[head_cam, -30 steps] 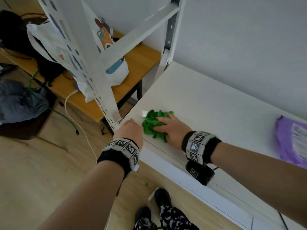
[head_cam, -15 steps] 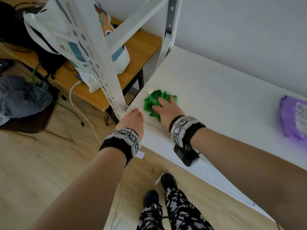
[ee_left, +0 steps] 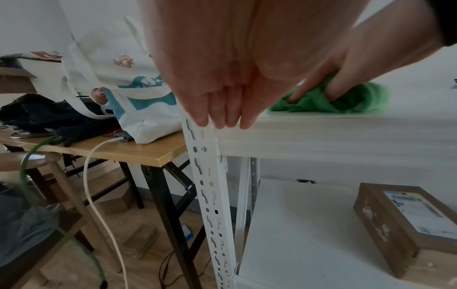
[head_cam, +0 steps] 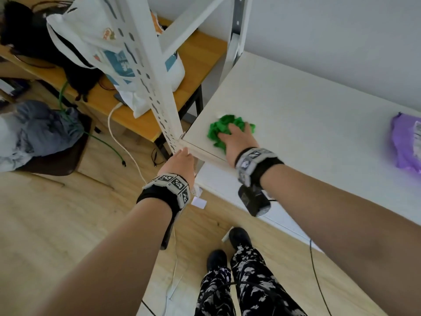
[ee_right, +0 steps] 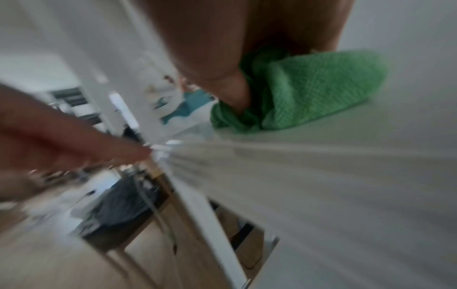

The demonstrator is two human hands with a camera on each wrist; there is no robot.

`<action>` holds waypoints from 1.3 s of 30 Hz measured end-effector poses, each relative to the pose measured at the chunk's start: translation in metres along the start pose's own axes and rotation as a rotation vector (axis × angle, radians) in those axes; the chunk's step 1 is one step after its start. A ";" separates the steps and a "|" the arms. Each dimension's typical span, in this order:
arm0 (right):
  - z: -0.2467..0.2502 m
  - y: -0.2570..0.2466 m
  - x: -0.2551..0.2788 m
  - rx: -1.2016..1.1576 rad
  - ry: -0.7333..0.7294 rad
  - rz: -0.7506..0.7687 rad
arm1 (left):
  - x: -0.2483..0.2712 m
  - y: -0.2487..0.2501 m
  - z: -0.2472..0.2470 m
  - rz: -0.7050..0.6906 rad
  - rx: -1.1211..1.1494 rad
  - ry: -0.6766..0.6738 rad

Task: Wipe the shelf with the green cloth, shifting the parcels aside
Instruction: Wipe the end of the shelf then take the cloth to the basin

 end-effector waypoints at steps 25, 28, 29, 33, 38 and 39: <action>-0.028 0.112 0.096 -0.033 0.110 -0.117 | 0.005 0.087 0.013 -0.276 -0.080 0.134; -0.007 0.176 0.114 -0.154 0.243 -0.368 | 0.002 0.103 0.014 -0.350 -0.121 0.110; 0.003 0.193 0.118 -0.160 0.256 -0.449 | 0.000 0.107 0.014 -0.373 -0.138 0.110; 0.030 0.222 0.092 -0.084 0.154 -0.661 | -0.004 0.116 0.009 -0.438 -0.249 0.106; 0.027 0.166 0.060 0.010 0.068 -0.480 | -0.006 0.119 0.010 -0.421 -0.330 0.103; 0.020 0.149 0.061 0.020 0.066 -0.389 | -0.006 0.121 0.011 -0.406 -0.342 0.101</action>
Point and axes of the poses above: each hand's wrist, its own x-axis away from the middle knuckle, its own z-axis out of the back of the hand, y = z × x, the point moved 3 cm from there along -x, towards the middle knuckle, and after that the axes turned 8 degrees about -x, right-handed, at the moved point
